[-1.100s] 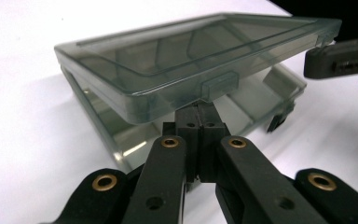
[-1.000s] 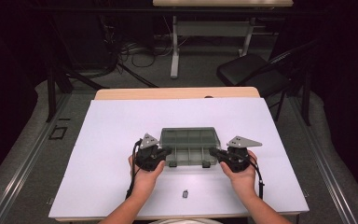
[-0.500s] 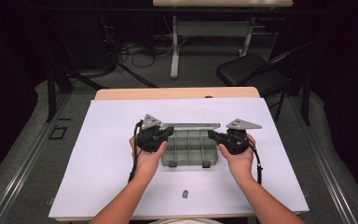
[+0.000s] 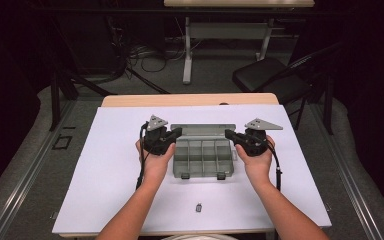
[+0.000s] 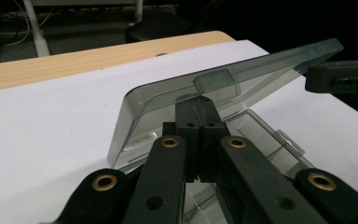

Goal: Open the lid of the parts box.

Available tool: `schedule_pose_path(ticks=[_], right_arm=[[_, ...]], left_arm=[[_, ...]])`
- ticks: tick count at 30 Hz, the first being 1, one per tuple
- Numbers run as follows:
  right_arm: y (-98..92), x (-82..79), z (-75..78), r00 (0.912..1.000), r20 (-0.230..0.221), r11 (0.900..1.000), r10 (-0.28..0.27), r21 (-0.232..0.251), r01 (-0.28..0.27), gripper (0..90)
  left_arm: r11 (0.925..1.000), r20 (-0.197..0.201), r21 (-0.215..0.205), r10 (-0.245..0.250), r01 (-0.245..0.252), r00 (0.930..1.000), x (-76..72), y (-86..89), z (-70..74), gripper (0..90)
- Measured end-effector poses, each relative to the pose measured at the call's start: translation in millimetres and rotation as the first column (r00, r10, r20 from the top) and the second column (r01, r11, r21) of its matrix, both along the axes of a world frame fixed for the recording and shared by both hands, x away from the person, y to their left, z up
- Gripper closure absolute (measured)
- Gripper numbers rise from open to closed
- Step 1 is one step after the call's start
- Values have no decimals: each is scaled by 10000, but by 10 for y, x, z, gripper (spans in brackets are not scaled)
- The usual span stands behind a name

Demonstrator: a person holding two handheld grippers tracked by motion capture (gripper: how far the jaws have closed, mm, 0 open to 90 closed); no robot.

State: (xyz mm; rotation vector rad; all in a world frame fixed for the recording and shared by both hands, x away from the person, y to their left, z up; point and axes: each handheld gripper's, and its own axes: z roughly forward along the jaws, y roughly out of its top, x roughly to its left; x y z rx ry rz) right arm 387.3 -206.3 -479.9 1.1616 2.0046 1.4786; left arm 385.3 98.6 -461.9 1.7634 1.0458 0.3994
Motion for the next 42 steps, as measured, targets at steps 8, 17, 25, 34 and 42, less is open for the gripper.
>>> schedule_pose_path(ticks=[8, 17, 25, 34, 42], right_arm=[[-12, 2, -4, 9997, 108, 9998, -206, -20, 206, 900], [8, -141, -32, 9993, 349, 9992, -134, -363, 147, 744], [-141, -213, -92, 9938, 930, 9953, -612, -694, 678, 542], [-158, -68, -191, 9938, 818, 9842, -756, -1542, 875, 533], [-131, 123, -364, 9929, 539, 9849, -1063, -1315, 1126, 626]], left_arm=[[10000, 153, -43, 0, 1, 9999, 7, 48, -8, 900], [10000, 180, -56, 52, -51, 9998, 28, 54, -22, 900], [10000, 77, 1, 54, -54, 10000, 28, 57, -28, 900], [10000, -10, -88, -14, 14, 10000, 47, 58, -48, 900], [9999, -31, -120, 17, -18, 10000, 51, 62, -53, 900]])
